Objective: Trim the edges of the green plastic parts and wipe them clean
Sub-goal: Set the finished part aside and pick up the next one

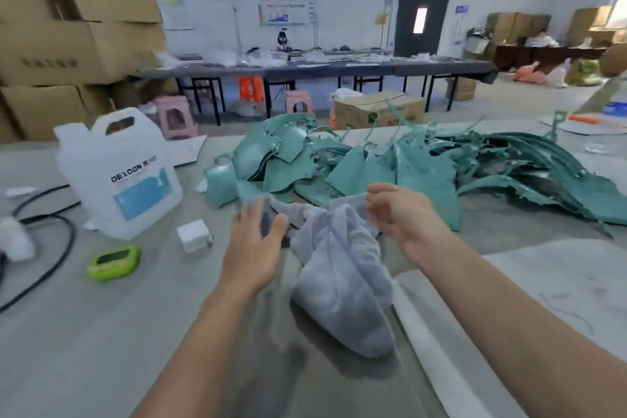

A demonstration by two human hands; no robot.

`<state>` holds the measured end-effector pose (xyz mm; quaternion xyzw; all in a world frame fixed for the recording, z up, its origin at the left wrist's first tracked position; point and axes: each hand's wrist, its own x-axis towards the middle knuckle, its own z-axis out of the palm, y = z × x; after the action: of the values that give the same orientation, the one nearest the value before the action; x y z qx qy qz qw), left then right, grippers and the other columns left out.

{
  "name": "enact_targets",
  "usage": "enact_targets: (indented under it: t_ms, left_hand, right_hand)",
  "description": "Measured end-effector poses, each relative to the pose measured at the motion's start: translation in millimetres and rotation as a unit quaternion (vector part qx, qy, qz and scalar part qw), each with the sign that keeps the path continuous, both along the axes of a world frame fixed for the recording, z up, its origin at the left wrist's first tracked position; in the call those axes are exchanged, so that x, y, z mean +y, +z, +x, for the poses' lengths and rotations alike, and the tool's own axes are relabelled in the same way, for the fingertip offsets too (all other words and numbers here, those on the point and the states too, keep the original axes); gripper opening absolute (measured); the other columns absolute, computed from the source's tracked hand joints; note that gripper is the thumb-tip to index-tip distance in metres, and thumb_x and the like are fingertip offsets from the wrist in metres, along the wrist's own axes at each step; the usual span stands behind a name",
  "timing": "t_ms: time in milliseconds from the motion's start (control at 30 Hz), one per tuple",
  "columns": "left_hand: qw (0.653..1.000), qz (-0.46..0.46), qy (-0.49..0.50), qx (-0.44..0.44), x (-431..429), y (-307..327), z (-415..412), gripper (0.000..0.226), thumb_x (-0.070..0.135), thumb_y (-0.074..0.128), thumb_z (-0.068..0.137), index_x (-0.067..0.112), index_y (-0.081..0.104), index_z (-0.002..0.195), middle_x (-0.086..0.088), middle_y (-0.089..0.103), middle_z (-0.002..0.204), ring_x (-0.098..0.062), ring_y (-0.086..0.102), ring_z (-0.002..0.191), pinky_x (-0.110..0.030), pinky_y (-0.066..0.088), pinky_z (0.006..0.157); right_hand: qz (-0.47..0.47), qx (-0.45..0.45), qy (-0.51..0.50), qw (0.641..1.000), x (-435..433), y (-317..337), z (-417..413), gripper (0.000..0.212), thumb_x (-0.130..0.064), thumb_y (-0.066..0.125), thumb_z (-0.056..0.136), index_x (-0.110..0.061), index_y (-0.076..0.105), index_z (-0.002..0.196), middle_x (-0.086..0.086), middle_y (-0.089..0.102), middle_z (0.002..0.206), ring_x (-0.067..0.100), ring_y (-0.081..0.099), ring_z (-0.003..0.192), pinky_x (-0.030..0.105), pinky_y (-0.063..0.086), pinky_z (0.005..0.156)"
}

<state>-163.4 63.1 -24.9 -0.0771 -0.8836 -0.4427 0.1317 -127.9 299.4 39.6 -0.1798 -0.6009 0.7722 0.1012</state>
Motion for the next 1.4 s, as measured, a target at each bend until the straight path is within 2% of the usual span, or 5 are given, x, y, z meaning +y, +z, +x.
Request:
enact_targets:
  t_ms: [400,700,1100,1267,1400]
  left_hand:
    - [0.993,-0.115,0.029,-0.026,-2,-38,-42,0.080,0.065,0.038,0.095,0.033,0.008,0.162,0.008,-0.002,0.169,-0.013,-0.003,0.155,-0.035,0.002,0.125]
    - [0.990,-0.135,0.023,-0.043,-3,-35,-41,0.069,0.064,0.042,0.095,0.035,0.029,0.157,0.006,-0.001,0.170,-0.015,0.000,0.155,-0.036,0.006,0.124]
    - [0.995,0.091,0.024,0.022,2,-17,-8,0.070,0.048,0.060,0.083,0.043,0.038,0.149,0.030,0.045,0.147,0.010,0.040,0.135,-0.024,0.038,0.111]
    - [0.916,0.388,-0.101,-0.006,9,1,14,0.061,0.053,0.056,0.088,0.028,0.053,0.143,0.010,0.067,0.129,-0.007,0.062,0.118,-0.028,0.051,0.100]
    - [0.822,0.554,-0.048,-0.123,7,13,16,0.032,0.027,0.048,0.104,0.013,0.068,0.125,-0.010,0.073,0.117,-0.021,0.071,0.107,-0.036,0.055,0.089]
  right_hand:
    - [0.652,-0.149,-0.112,0.735,64,-23,-115,0.085,-0.045,0.067,0.087,-0.008,0.029,0.154,0.022,0.031,0.158,0.040,0.026,0.146,0.050,0.027,0.118]
    - [0.634,-0.172,-0.133,0.742,69,-23,-125,0.026,-0.017,0.065,0.077,-0.008,0.066,0.101,0.018,0.064,0.091,0.035,0.056,0.083,0.035,0.044,0.072]
    - [0.626,0.129,-0.195,0.744,-23,32,-49,0.027,-0.011,0.054,0.099,-0.020,0.065,0.122,0.008,0.070,0.092,0.031,0.056,0.084,0.037,0.044,0.076]
    - [0.672,0.216,0.013,0.708,-115,10,-14,0.014,-0.010,0.054,0.084,-0.022,0.061,0.086,-0.005,0.056,0.070,0.022,0.052,0.074,0.038,0.042,0.080]
    - [0.655,0.153,0.110,0.732,-160,-24,-6,0.043,-0.015,0.059,0.091,-0.023,0.057,0.133,-0.004,0.062,0.127,0.016,0.053,0.123,0.024,0.036,0.104]
